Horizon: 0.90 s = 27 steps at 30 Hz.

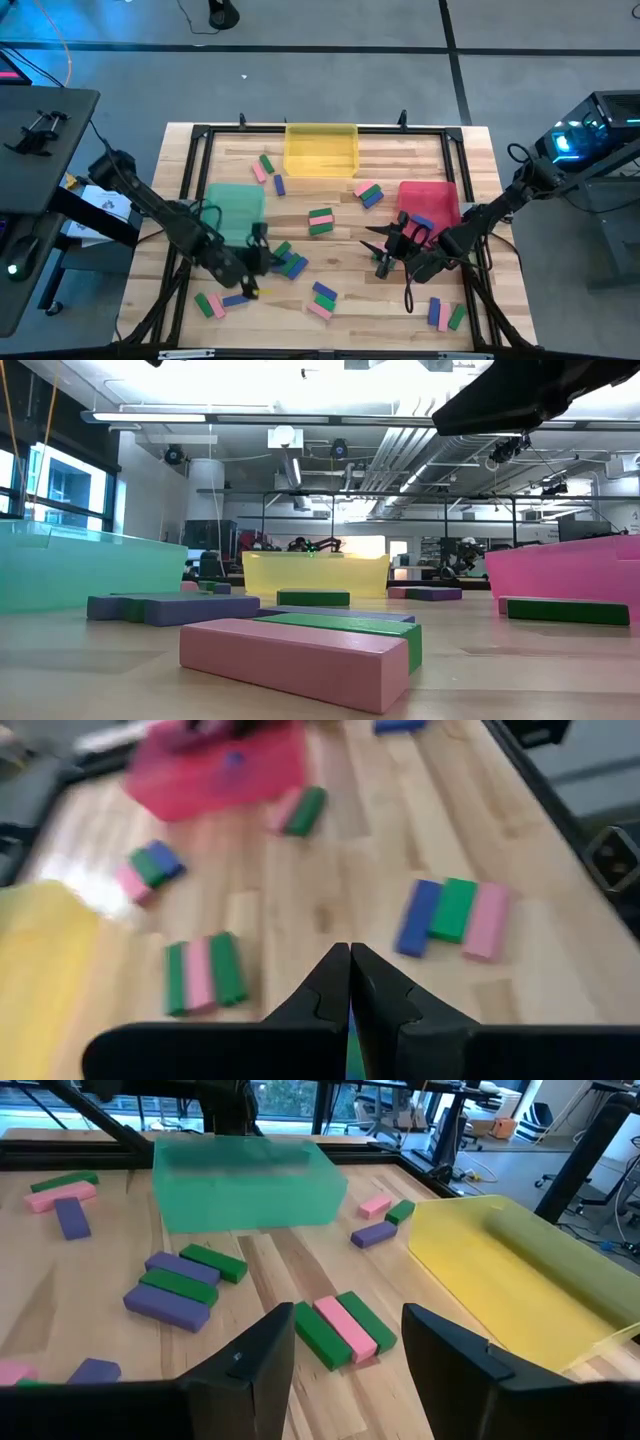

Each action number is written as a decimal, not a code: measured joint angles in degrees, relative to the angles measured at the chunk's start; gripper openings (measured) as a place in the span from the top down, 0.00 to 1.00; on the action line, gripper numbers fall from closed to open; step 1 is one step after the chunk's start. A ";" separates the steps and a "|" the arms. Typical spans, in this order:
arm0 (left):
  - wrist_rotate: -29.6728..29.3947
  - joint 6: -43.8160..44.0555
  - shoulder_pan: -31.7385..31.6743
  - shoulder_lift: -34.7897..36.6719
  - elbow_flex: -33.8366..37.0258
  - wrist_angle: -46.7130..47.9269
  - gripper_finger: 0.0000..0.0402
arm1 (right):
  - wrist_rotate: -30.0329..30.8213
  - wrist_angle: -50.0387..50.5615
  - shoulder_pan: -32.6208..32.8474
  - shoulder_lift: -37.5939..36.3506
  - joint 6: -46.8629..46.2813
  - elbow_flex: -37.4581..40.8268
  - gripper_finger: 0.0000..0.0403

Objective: Sort blocks
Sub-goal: Put the pink block into the blue bin

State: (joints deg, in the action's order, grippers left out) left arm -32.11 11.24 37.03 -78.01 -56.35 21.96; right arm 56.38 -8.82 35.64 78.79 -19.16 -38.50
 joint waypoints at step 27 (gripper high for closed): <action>21.81 1.77 -4.10 -34.34 -4.82 -22.75 0.46 | -14.62 -0.37 0.15 -0.07 1.47 0.00 0.58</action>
State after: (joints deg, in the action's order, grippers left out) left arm -10.30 13.01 32.93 -112.35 -61.17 -0.79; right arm 41.76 -9.19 35.79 78.72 -17.69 -38.50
